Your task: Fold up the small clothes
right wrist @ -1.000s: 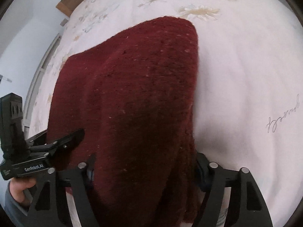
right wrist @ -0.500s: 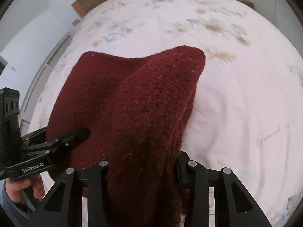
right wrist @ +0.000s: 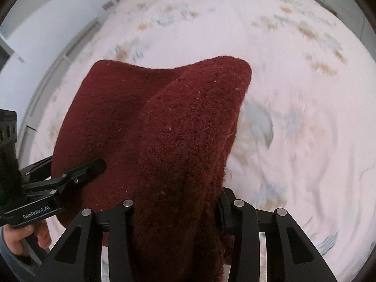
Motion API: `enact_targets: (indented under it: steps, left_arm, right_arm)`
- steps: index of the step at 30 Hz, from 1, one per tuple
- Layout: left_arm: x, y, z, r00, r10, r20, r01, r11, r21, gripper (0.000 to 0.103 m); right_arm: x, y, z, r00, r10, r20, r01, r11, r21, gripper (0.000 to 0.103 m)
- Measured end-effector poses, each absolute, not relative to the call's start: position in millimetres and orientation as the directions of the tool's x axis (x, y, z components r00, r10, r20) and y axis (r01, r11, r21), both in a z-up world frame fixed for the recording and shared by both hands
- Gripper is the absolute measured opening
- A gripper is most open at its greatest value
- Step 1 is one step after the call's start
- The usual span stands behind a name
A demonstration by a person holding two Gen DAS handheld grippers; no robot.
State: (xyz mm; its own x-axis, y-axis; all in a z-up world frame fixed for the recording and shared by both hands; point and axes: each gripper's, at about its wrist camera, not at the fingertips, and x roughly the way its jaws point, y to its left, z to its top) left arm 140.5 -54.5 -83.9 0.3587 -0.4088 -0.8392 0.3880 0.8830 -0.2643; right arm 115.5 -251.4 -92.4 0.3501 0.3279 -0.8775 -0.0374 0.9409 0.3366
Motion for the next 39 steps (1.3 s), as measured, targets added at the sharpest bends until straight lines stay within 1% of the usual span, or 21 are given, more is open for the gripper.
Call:
enact_targets:
  steps: [2, 4, 7, 8, 9, 13, 15, 16, 18, 19, 20, 21, 22, 23, 24, 27, 30, 33, 39]
  left_arm:
    - [140.6, -46.9, -109.3, 0.317, -0.396, -0.862, 0.365, 0.890, -0.275, 0.050]
    - [135.9, -41.0, -123.5, 0.322, -0.396, -0.860, 0.357, 0.892, -0.278, 0.053]
    - [135.6, -33.6, -126.2, 0.336, -0.410, -0.848, 0.346, 0.891, -0.294, 0.058]
    - [135.7, -31.7, -127.9, 0.338, -0.404, -0.850, 0.340, 0.895, -0.290, 0.059]
    - [132.0, -30.8, -128.8, 0.344, -0.397, -0.851, 0.333, 0.899, -0.285, 0.062]
    - [125.3, -48.4, -124.8, 0.351, -0.377, -0.857, 0.310, 0.911, -0.273, 0.066]
    - [127.4, -51.3, -120.0, 0.332, -0.373, -0.867, 0.292, 0.914, -0.281, 0.067]
    - [140.5, -49.9, -110.5, 0.324, -0.359, -0.875, 0.280, 0.920, -0.274, 0.067]
    - [138.1, -46.5, -98.9, 0.326, -0.331, -0.885, 0.260, 0.932, -0.253, 0.067]
    - [137.6, -46.2, -94.3, 0.332, -0.322, -0.887, 0.261, 0.935, -0.241, 0.067]
    - [135.4, -45.3, -89.2, 0.341, -0.308, -0.888, 0.260, 0.939, -0.226, 0.072]
    - [134.4, -44.8, -83.4, 0.350, -0.307, -0.885, 0.266, 0.938, -0.220, 0.082]
    - [134.0, -44.5, -77.5, 0.363, -0.306, -0.880, 0.270, 0.938, -0.215, 0.089]
    - [132.7, -43.9, -74.1, 0.372, -0.305, -0.877, 0.275, 0.938, -0.210, 0.100]
    - [131.1, -44.1, -70.6, 0.383, -0.296, -0.875, 0.281, 0.940, -0.194, 0.102]
    - [119.9, -45.8, -64.6, 0.410, -0.267, -0.872, 0.286, 0.946, -0.155, 0.102]
    - [118.6, -47.3, -73.9, 0.398, -0.242, -0.885, 0.287, 0.949, -0.130, 0.102]
    - [123.0, -55.2, -91.5, 0.396, -0.189, -0.898, 0.283, 0.956, -0.076, 0.102]
    - [112.8, -46.4, -113.0, 0.398, -0.203, -0.895, 0.299, 0.951, -0.083, 0.103]
  right_arm:
    - [111.7, -252.4, -103.1, 0.352, 0.323, -0.878, -0.030, 0.942, 0.335, 0.046]
    - [111.1, -256.0, -107.9, 0.361, 0.329, -0.873, -0.012, 0.937, 0.349, 0.049]
    - [110.3, -265.1, -108.2, 0.352, 0.325, -0.878, -0.020, 0.940, 0.340, 0.054]
    - [112.9, -266.1, -107.5, 0.352, 0.323, -0.879, -0.022, 0.941, 0.337, 0.059]
    - [120.1, -261.8, -107.9, 0.352, 0.319, -0.880, -0.019, 0.943, 0.333, 0.062]
    - [109.4, -258.5, -100.7, 0.352, 0.300, -0.886, -0.012, 0.949, 0.316, 0.070]
    - [101.0, -260.6, -89.0, 0.367, 0.280, -0.887, -0.011, 0.955, 0.297, 0.080]
    - [96.7, -261.0, -83.2, 0.382, 0.269, -0.884, -0.017, 0.959, 0.284, 0.082]
    - [88.3, -261.2, -73.7, 0.404, 0.250, -0.880, -0.026, 0.965, 0.262, 0.083]
    - [85.2, -261.1, -70.3, 0.409, 0.241, -0.880, -0.029, 0.968, 0.251, 0.085]
    - [83.2, -260.0, -67.7, 0.418, 0.232, -0.878, -0.033, 0.970, 0.241, 0.089]
    - [79.3, -261.0, -65.7, 0.427, 0.222, -0.877, -0.035, 0.973, 0.230, 0.091]
    - [77.0, -261.8, -64.4, 0.437, 0.209, -0.875, -0.032, 0.976, 0.217, 0.098]
    - [75.0, -263.9, -64.3, 0.445, 0.201, -0.872, -0.028, 0.977, 0.211, 0.103]
    - [73.0, -265.8, -65.2, 0.451, 0.197, -0.871, -0.025, 0.978, 0.209, 0.103]
    - [68.4, -270.5, -72.3, 0.453, 0.190, -0.871, -0.010, 0.978, 0.208, 0.103]
    - [61.9, -280.5, -82.7, 0.454, 0.163, -0.876, 0.018, 0.981, 0.192, 0.103]
    - [57.3, -291.9, -96.7, 0.450, 0.160, -0.879, 0.041, 0.979, 0.199, 0.103]
    - [49.2, -303.6, -127.2, 0.442, 0.166, -0.882, 0.061, 0.975, 0.214, 0.103]
